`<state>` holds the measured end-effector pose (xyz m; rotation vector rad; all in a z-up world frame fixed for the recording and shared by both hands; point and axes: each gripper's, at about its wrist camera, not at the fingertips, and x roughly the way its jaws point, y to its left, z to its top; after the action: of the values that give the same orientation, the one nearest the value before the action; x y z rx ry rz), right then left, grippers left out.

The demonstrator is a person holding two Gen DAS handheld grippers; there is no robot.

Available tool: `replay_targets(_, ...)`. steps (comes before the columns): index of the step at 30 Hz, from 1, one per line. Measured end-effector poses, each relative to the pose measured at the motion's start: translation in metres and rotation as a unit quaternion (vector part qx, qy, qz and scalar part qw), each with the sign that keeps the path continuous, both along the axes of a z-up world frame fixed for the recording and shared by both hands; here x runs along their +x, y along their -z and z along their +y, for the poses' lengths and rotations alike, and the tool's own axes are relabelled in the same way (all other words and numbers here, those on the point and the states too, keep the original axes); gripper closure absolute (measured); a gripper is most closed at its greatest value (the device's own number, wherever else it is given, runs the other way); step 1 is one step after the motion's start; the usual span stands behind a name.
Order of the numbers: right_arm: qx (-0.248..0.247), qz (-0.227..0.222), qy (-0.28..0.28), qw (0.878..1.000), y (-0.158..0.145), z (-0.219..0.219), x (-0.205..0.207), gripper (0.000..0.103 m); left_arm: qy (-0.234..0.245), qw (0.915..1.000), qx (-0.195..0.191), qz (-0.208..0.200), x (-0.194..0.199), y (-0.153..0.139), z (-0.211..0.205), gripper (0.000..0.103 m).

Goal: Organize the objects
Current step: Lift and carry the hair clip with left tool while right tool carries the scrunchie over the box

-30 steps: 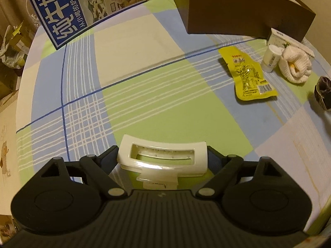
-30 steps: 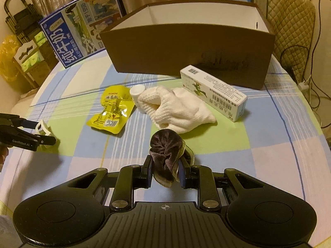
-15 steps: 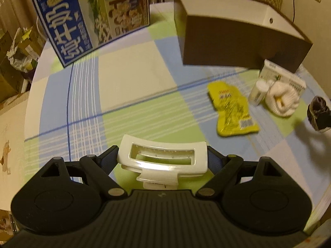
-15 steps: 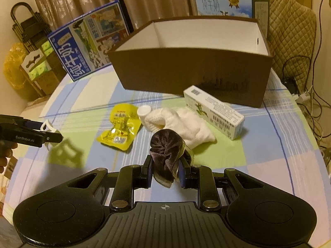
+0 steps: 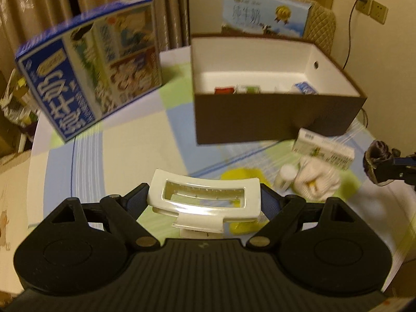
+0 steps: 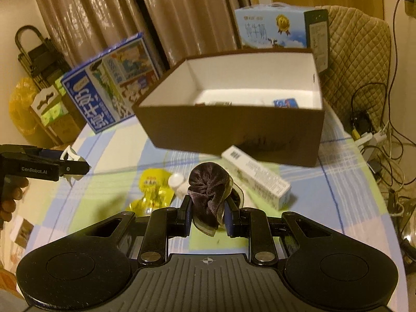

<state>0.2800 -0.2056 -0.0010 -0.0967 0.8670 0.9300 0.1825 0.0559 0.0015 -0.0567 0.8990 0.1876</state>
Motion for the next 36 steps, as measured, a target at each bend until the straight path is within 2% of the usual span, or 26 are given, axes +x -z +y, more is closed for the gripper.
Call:
replay_targets(7,0.025,-0.002,0.001,1.0,-0.017,0.008,0.03,0.081,0.021,0.9995,0.004,-0.023,0.039,-0.019,-0.017,0.018)
replay_targets(17,0.043,-0.014,0.003,0.999,-0.038,0.043,0.079,0.081,0.043,0.998,0.016,-0.044,0.111,-0.035,-0.03,0.018)
replay_targets(24,0.036,-0.006,0.013,0.999,-0.035,0.074,0.123,0.081,0.039,0.9988,0.016,-0.025,0.172,-0.023,-0.026,0.018)
replay_targets(36,0.015,0.024,0.052,0.998,-0.01,0.109,0.205,0.081,0.025,0.9995,0.013,0.016,0.266,0.01,-0.013,0.018)
